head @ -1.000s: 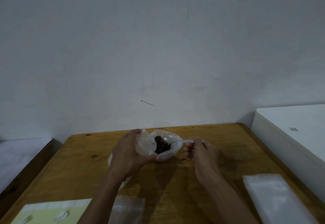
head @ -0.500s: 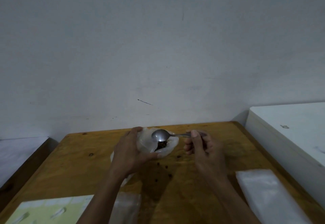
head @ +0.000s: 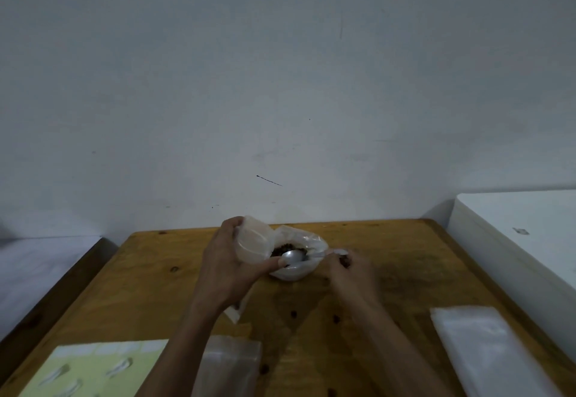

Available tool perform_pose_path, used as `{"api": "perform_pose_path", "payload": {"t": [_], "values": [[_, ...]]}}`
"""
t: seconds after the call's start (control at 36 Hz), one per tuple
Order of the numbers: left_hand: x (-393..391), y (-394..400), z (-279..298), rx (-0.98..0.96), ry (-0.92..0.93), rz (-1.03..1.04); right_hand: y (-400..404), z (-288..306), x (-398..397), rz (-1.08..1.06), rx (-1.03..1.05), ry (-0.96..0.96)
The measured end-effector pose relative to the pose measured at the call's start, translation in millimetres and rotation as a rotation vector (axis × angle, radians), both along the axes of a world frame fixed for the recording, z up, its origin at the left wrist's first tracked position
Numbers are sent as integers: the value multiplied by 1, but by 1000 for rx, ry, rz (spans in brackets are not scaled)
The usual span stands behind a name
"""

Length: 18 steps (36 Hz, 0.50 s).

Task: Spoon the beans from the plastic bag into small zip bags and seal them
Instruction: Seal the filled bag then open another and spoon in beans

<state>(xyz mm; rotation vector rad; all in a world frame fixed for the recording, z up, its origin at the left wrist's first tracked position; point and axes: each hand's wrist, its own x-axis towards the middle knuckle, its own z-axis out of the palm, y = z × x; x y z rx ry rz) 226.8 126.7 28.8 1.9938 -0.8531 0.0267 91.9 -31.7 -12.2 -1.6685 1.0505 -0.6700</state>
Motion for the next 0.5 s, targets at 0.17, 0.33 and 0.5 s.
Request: {"api": "perform_pose_path", "payload": {"t": [0.17,0.33,0.5], "values": [[-3,5,5,-67,62,2,17,23,-14,-92,-368,179],[-9,1,4,-133,23,12,47,56,-6,276,-479,-43],[-16,5,9,-179,33,-3,55,67,5,286,-501,-142]]}}
